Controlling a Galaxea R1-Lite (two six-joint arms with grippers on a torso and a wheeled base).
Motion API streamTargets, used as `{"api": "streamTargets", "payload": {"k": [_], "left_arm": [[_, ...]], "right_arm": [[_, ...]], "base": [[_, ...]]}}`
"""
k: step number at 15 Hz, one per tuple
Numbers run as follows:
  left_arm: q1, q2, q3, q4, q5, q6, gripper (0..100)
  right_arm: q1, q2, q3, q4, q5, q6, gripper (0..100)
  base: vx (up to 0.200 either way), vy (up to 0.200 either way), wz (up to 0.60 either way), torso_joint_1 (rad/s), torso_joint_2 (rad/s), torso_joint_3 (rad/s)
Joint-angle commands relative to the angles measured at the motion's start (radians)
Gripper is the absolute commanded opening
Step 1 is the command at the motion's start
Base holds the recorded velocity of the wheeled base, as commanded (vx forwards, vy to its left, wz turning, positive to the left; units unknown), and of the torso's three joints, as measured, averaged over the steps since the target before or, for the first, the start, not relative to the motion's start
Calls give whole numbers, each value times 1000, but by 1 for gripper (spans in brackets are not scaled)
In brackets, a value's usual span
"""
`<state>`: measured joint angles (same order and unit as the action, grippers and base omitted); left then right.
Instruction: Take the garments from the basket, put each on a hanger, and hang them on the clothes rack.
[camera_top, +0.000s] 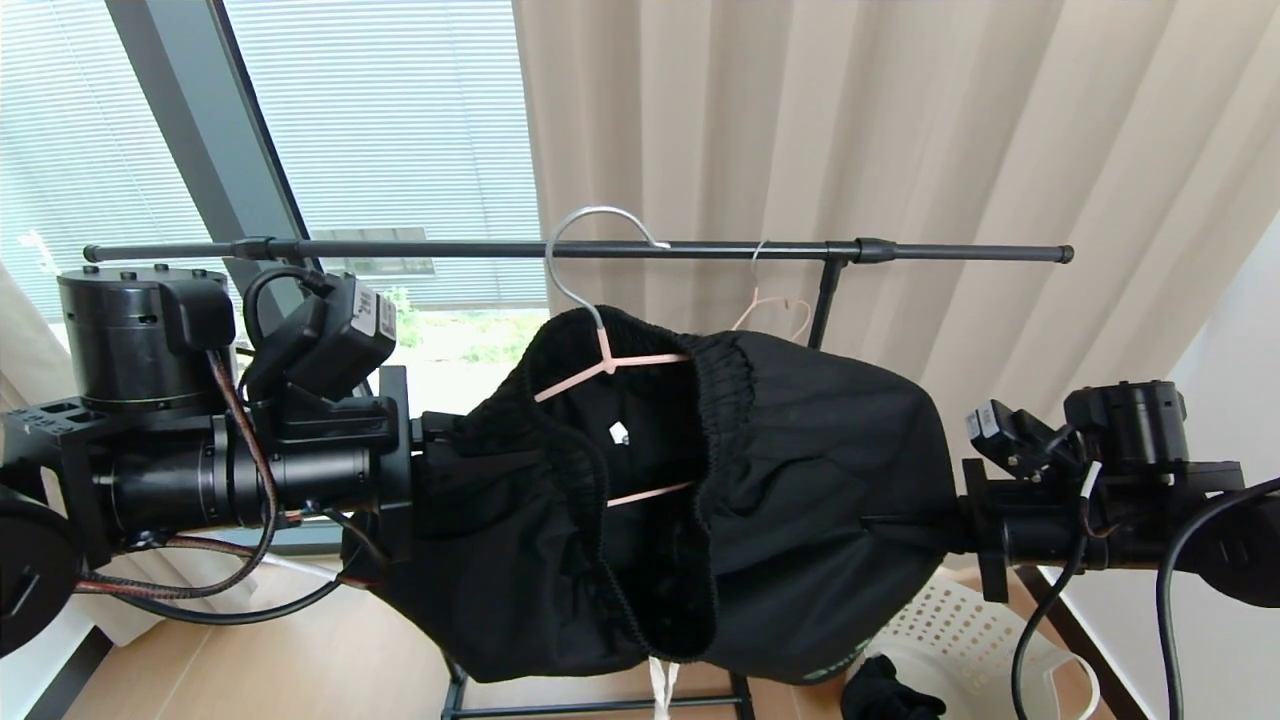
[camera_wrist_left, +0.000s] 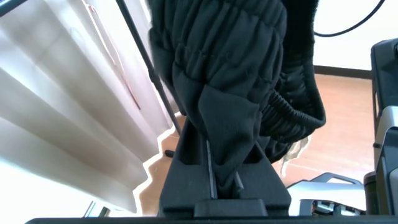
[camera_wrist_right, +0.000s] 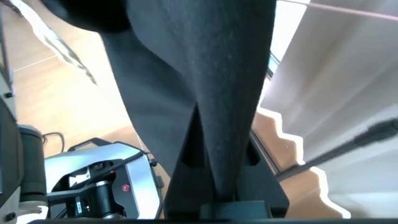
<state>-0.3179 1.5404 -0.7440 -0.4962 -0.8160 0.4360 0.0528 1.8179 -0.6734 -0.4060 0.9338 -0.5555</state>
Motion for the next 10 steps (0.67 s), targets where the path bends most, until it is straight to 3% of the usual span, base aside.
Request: {"api": "streamTargets", "payload": {"k": [1, 10], "left_arm": [[0, -25, 8, 1, 0, -11, 0], [43, -103, 60, 1, 0, -49, 0]], "right_arm": [[-25, -14, 14, -1, 0, -1, 0], [-113, -32, 38, 1, -1, -30, 0]], "base": [[0, 0, 0, 0, 0, 0], [0, 0, 0, 0, 0, 0]]}}
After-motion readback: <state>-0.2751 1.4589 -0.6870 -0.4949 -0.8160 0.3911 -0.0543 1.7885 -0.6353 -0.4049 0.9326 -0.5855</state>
